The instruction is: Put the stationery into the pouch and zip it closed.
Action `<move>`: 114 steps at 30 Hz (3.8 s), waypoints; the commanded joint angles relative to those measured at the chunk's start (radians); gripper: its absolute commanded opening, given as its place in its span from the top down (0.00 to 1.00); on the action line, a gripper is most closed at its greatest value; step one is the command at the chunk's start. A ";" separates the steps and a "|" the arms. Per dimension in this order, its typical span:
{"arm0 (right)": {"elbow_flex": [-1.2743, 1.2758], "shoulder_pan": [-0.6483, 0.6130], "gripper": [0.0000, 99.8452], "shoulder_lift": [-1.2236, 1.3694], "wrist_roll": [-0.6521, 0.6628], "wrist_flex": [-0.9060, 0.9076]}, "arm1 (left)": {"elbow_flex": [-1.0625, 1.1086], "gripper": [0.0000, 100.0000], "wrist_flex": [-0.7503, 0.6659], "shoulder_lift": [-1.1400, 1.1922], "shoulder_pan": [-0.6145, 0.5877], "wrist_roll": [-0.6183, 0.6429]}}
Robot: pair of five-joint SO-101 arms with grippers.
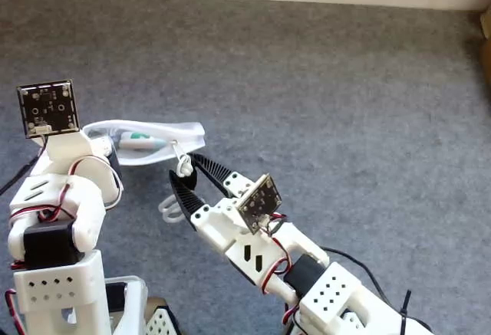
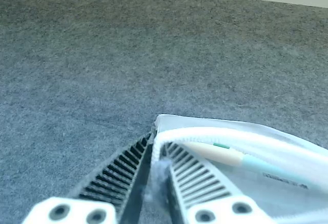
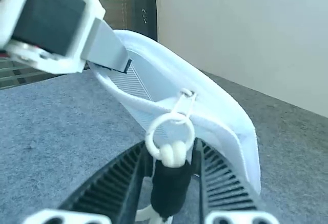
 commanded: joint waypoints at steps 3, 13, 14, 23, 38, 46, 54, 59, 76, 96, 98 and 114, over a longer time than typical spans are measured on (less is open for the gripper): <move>-0.013 -0.015 0.88 -0.025 0.000 0.047 | 0.007 0.99 -0.015 0.039 0.010 -0.006; -0.013 -0.010 0.88 -0.027 0.002 0.061 | 0.007 0.99 -0.015 0.039 0.010 -0.028; -0.013 -0.010 0.88 -0.027 0.002 0.061 | 0.008 0.99 -0.015 0.039 0.010 -0.029; -0.010 -0.010 0.88 -0.027 0.002 0.065 | 0.008 0.99 -0.015 0.039 0.010 -0.029; 0.024 0.012 0.88 -0.088 0.003 0.067 | 0.008 0.99 -0.015 0.039 0.010 -0.029; 0.044 0.010 0.88 -0.320 0.003 0.243 | 0.008 0.99 -0.017 0.039 0.010 -0.029; 0.042 0.007 0.88 -0.255 0.003 0.240 | 0.008 0.99 -0.014 0.039 0.010 -0.029; 0.042 0.007 0.88 -0.242 -0.003 0.239 | 0.008 0.99 -0.012 0.039 0.010 -0.029; 0.031 0.007 0.88 -0.209 -0.005 0.234 | 0.008 0.99 -0.017 0.039 0.010 -0.029; -0.035 0.013 0.88 -0.028 -0.005 0.061 | 0.008 0.99 -0.017 0.039 0.010 -0.031; -0.033 0.010 0.88 -0.028 -0.005 0.061 | 0.008 0.99 -0.017 0.039 0.010 -0.031; -0.053 0.007 0.88 -0.028 0.000 0.061 | 0.008 0.99 -0.017 0.039 0.010 -0.031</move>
